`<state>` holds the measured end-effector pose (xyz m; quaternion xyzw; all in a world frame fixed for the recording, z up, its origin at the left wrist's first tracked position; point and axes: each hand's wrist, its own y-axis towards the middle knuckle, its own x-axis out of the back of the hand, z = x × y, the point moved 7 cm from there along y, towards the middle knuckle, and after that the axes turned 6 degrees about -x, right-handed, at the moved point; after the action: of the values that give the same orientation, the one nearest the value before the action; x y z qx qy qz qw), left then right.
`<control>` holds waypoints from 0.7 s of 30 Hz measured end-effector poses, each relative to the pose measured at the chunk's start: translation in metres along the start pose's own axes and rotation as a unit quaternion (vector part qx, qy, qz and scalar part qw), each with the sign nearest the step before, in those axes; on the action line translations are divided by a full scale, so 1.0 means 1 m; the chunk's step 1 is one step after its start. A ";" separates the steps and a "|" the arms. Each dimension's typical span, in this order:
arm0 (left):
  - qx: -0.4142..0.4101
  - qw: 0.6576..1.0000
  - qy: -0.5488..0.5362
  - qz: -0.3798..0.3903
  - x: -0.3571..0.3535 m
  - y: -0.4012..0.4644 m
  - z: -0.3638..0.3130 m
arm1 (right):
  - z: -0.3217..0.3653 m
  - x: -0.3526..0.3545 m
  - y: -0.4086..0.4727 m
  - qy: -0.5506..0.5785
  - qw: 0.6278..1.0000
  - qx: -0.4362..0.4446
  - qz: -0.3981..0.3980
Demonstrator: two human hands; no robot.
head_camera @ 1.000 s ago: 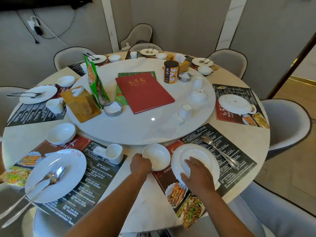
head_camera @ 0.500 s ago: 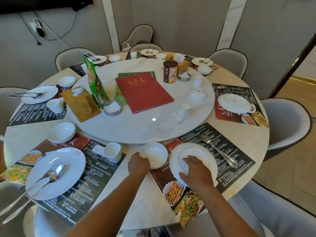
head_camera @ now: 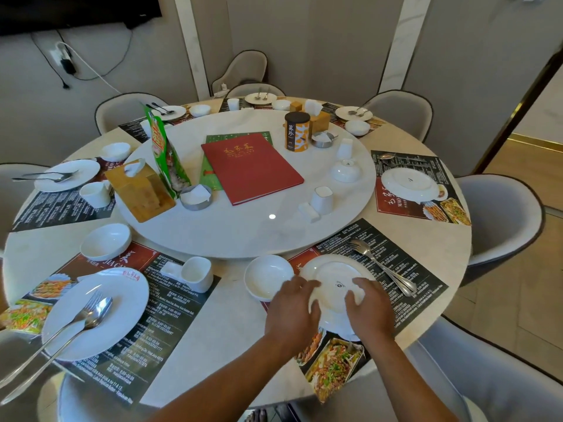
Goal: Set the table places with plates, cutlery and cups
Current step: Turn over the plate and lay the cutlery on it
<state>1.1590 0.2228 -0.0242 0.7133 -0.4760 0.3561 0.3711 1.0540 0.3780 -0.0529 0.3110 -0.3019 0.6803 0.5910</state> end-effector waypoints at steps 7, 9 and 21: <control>0.014 0.973 0.055 0.225 -0.058 0.000 -0.001 | -0.056 0.004 0.019 0.064 0.965 -0.248 0.053; 0.011 0.966 0.073 0.248 -0.066 0.001 0.003 | -0.064 0.001 0.028 0.093 0.948 -0.293 0.079; -0.062 0.962 0.108 0.244 -0.069 -0.005 0.018 | -0.069 -0.002 0.036 0.221 0.862 -0.423 0.172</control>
<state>1.1465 0.2375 -0.0925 0.5084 -0.6142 0.4803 0.3656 1.0139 0.4258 -0.0993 -0.1847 -0.4709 0.6288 0.5905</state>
